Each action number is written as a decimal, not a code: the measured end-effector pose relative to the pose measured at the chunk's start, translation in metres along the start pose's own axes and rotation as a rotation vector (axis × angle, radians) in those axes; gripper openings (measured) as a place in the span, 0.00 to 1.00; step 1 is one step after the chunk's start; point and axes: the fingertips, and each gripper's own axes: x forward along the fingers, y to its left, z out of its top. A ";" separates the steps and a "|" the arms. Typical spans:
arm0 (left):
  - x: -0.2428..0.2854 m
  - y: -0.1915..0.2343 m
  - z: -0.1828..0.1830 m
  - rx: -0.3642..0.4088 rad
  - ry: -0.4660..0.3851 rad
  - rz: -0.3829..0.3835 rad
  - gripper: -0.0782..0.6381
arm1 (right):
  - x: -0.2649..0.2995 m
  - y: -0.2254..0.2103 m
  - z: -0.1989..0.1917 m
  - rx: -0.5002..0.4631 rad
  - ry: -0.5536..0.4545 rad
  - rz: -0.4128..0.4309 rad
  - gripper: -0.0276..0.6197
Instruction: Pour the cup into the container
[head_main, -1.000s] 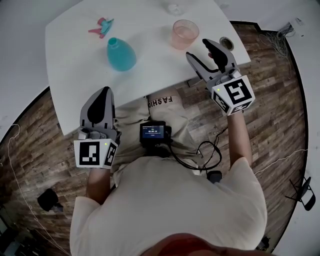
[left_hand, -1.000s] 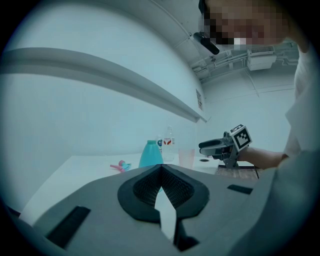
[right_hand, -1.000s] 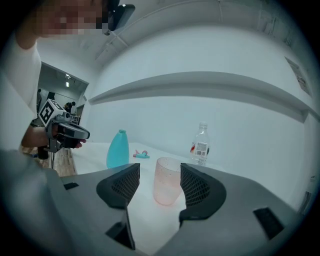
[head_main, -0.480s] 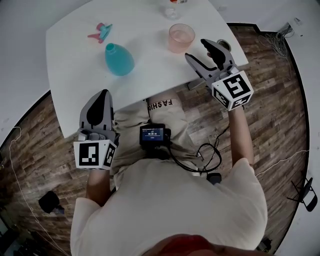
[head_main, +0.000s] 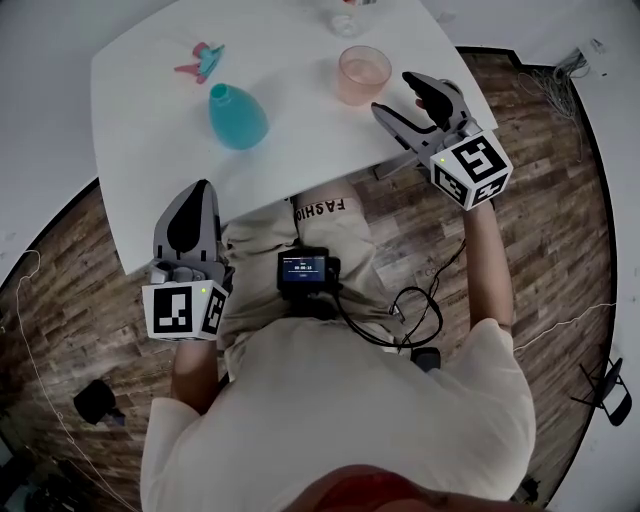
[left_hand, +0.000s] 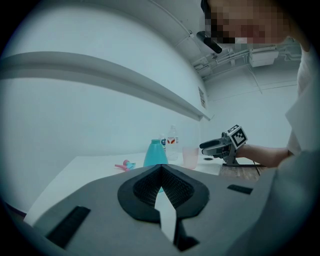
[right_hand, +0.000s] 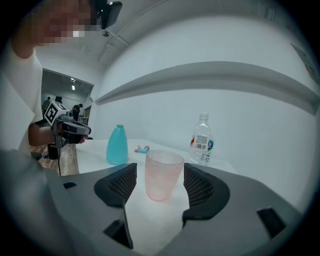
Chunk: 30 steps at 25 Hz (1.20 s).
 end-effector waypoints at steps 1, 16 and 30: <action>0.001 0.002 0.000 0.001 -0.001 0.002 0.13 | 0.002 -0.001 -0.001 0.005 0.000 0.008 0.47; 0.006 0.012 -0.003 0.024 -0.002 0.016 0.13 | 0.019 -0.006 -0.006 -0.015 0.022 0.082 0.55; 0.002 0.018 -0.006 0.016 -0.001 0.035 0.13 | 0.035 -0.010 -0.015 -0.022 0.050 0.226 0.60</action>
